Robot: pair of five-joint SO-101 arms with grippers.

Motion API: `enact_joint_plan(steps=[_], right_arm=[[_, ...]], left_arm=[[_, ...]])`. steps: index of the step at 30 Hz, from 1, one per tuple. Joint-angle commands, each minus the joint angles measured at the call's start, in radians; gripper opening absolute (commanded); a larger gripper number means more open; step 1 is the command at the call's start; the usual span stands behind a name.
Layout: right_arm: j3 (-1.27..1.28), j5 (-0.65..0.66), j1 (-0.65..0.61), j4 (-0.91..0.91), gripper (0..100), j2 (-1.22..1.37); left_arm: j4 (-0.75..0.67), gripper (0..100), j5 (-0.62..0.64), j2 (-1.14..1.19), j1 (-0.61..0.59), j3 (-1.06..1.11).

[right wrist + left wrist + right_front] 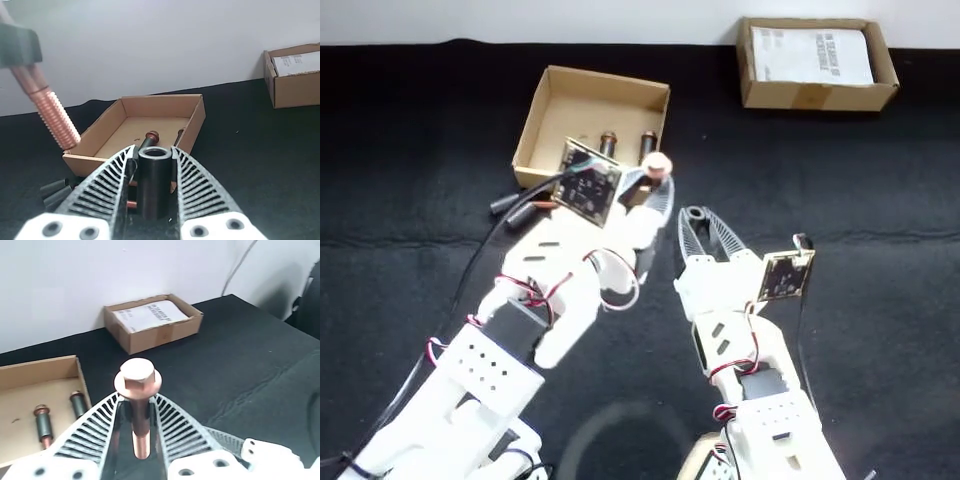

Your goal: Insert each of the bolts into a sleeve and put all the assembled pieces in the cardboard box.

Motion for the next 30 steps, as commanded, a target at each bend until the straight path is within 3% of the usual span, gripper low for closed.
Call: enact_joint_plan(steps=[1, 8, 20, 30], right_arm=[[0.128, -0.011, -0.001, 0.002, 0.6, 0.002], [0.128, -0.003, -0.058, 0.002, 0.6, 0.002], [0.128, -0.002, -0.065, -0.005, 0.6, 0.001], [0.128, 0.044, -0.065, -0.007, 0.6, -0.004]], left_arm=[[-0.029, 1, -0.005, -0.019, 0.044, -0.059], [-0.232, 1, -0.006, 0.182, 0.001, -0.119], [-0.229, 1, -0.002, 0.323, 0.004, -0.225], [-0.08, 1, 0.0, 0.317, 0.001, -0.209]])
